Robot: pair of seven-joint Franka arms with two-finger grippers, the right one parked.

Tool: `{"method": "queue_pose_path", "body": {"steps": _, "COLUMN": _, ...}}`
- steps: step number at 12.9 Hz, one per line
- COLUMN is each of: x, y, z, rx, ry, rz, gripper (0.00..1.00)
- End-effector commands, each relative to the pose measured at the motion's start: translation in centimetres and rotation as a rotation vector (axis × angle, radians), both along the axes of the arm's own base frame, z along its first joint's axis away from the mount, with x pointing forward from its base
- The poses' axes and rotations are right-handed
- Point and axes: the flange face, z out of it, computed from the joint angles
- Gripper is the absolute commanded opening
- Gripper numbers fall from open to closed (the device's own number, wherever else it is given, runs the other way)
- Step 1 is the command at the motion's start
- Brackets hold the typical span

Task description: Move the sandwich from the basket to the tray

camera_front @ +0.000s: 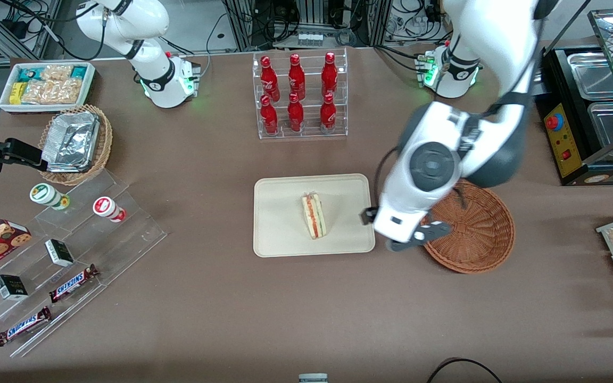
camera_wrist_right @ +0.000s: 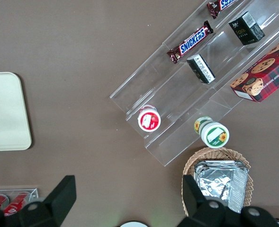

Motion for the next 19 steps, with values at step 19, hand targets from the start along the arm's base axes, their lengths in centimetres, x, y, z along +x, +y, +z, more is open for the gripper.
{"method": "queue_pose_path", "body": {"steps": 19, "x": -12.3, "y": 25.8, "z": 16.9, "rx": -0.101, "ry": 0.072, "rz": -0.413, "gripper": 1.00}}
